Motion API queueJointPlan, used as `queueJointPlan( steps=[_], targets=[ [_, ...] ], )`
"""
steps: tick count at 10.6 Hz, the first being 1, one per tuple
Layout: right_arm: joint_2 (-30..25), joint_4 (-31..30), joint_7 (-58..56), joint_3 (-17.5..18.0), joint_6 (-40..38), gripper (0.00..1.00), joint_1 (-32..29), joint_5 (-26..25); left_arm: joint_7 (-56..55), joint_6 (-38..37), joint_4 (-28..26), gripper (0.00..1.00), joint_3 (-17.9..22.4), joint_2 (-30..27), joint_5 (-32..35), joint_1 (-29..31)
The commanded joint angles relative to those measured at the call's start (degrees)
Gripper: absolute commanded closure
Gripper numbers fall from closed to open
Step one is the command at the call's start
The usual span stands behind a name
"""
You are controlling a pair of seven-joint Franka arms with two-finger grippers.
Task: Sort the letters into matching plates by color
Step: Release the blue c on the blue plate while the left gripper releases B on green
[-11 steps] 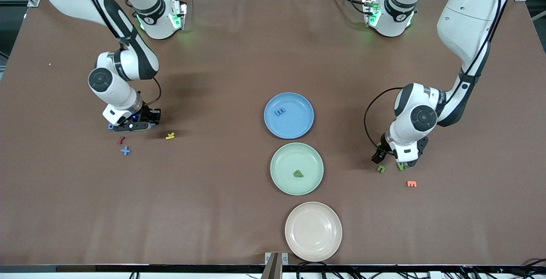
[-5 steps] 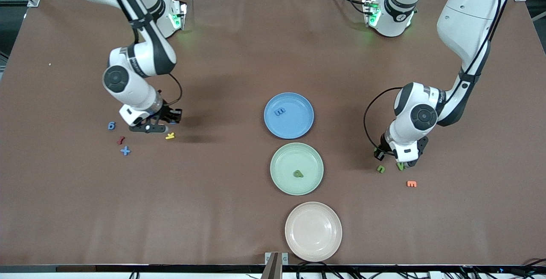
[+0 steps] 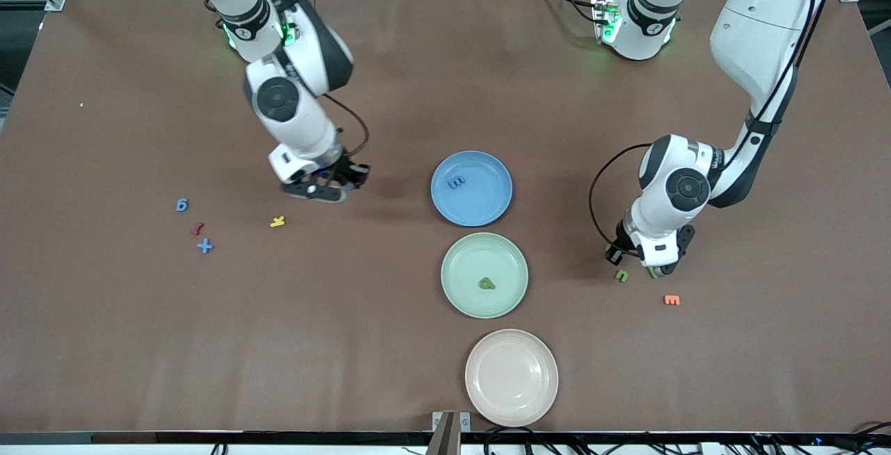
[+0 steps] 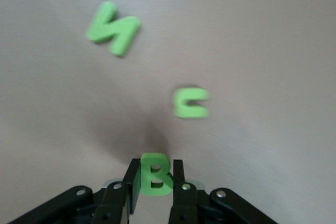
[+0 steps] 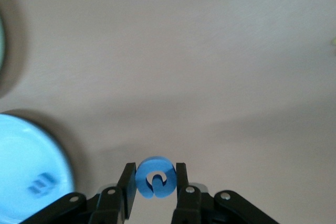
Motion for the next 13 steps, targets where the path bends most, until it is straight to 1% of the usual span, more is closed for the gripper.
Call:
queueJointPlan(
  steps=[1, 2, 4, 5, 7, 8, 9, 10, 11, 12, 13],
  targets=[
    [10.3, 12.1, 15.5, 0.9, -0.4, 1.00, 7.5, 0.4, -6.4, -1.1, 5.1, 1.00, 0.0, -0.3, 1.2, -5.6],
    [13.1, 15.6, 20.2, 0.9, -0.1, 1.00, 10.5, 0.1, -7.0, -1.1, 6.5, 1.00, 0.0, -0.2, 1.2, -7.2],
    [17.3, 20.8, 27.2, 0.9, -0.1, 1.00, 14.1, -0.4, -6.0, -1.0, 8.4, 1.00, -0.1, 0.1, 1.6, -9.4],
    [18.8, 22.6, 28.8, 0.9, -0.1, 1.00, 15.6, -0.5, -5.8, -0.8, 9.8, 1.00, 0.0, 0.8, 1.9, -10.8],
    [20.3, 24.2, 30.4, 0.9, -0.1, 1.00, 16.4, -0.9, -5.8, -0.5, 14.9, 1.00, -0.1, 4.3, 1.6, -14.0],
    [20.7, 24.3, 30.4, 0.9, -0.1, 0.87, 16.4, -0.9, -5.9, 0.1, 17.6, 1.00, 0.0, 6.1, 1.4, -15.7],
    [20.9, 24.6, 30.2, 0.9, -0.1, 0.58, 16.4, -0.9, -6.1, 1.0, 19.3, 1.00, 0.0, 7.3, 1.4, -16.8],
    [20.8, 24.6, 30.0, 0.9, -0.3, 0.35, 16.3, -0.9, -6.0, 3.0, 19.9, 1.00, 0.0, 7.8, 1.4, -17.4],
    [20.4, 24.4, 29.8, 0.9, -0.7, 0.21, 16.0, -0.8, -5.9, 4.3, 19.9, 1.00, 0.0, 8.1, 1.5, -18.1],
    [20.0, 24.3, 29.5, 0.9, -1.0, 0.15, 15.7, -0.8, -5.8, 4.5, 19.9, 0.91, 0.0, 8.3, 1.5, -18.1],
    [19.3, 24.1, 29.0, 0.9, -1.1, 0.14, 15.3, -1.0, -5.4, 4.9, 19.9, 0.50, 0.2, 8.4, 1.6, -18.2]
  ],
)
